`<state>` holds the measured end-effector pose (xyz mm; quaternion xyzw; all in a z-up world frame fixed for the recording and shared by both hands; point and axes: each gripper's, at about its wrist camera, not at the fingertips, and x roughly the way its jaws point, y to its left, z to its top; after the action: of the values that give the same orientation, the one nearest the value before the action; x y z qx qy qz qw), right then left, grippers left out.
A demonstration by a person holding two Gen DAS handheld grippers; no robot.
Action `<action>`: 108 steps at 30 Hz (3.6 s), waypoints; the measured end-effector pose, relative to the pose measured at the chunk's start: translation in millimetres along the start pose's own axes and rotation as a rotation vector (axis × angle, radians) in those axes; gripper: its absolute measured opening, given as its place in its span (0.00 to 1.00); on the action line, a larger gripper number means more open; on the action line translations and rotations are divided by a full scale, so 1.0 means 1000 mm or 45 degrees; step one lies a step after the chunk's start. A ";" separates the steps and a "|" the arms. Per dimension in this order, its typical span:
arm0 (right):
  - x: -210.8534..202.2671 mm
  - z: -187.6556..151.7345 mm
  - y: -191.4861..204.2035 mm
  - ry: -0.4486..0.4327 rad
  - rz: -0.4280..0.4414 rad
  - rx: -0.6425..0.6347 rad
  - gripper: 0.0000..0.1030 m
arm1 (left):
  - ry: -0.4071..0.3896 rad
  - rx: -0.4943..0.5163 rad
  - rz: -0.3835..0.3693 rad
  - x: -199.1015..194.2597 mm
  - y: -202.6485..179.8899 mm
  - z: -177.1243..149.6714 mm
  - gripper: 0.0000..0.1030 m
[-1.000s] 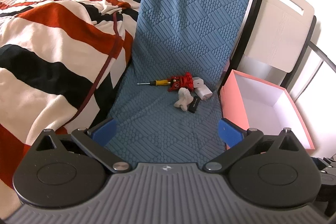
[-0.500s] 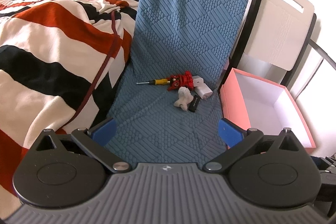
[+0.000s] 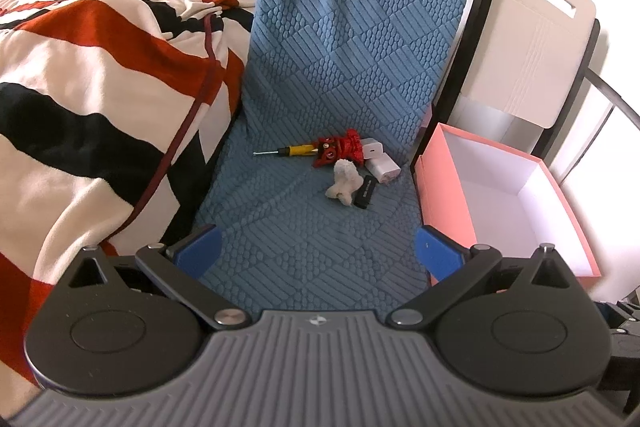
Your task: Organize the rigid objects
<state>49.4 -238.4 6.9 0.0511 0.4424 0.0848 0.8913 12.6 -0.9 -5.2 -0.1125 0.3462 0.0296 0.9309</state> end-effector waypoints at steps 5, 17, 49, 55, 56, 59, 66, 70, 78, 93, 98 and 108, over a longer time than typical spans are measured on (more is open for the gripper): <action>0.002 0.000 0.000 0.002 -0.002 0.003 1.00 | 0.001 -0.010 -0.003 0.004 0.003 0.000 1.00; 0.022 -0.003 -0.001 0.018 0.005 0.003 1.00 | -0.022 0.036 0.003 0.029 0.006 -0.003 1.00; 0.113 0.032 0.023 -0.025 0.048 -0.140 1.00 | -0.028 0.001 -0.007 0.195 0.045 0.008 1.00; 0.128 0.057 0.014 -0.049 0.070 -0.047 0.94 | -0.023 0.035 -0.069 0.211 0.046 0.003 1.00; 0.129 0.062 0.014 -0.060 0.073 -0.037 0.91 | -0.028 0.038 -0.075 0.213 0.045 0.003 1.00; 0.139 0.076 0.013 -0.057 0.087 -0.015 0.77 | -0.024 0.053 -0.084 0.222 0.044 0.000 1.00; 0.175 0.098 0.005 -0.020 0.120 0.065 0.53 | 0.025 0.053 -0.196 0.247 0.041 0.003 0.91; 0.206 0.109 -0.005 0.008 0.084 0.124 0.55 | 0.032 0.006 -0.310 0.258 0.041 0.006 0.73; 0.264 0.125 -0.014 0.169 0.078 0.222 0.54 | 0.063 0.101 -0.371 0.296 0.022 0.010 0.57; 0.347 0.138 -0.005 0.406 0.059 0.130 0.45 | 0.149 0.141 -0.419 0.355 0.010 0.020 0.46; 0.363 0.139 -0.011 0.445 0.078 0.179 0.45 | 0.178 0.102 -0.388 0.372 0.011 0.020 0.46; 0.371 0.142 -0.019 0.424 0.095 0.185 0.43 | 0.172 -0.020 -0.323 0.366 0.027 0.027 0.32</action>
<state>385.4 -185.9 -200.0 0.1171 0.5867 0.0929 0.7959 303.4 23.3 -228.8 -0.1644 0.3910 -0.0932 0.9008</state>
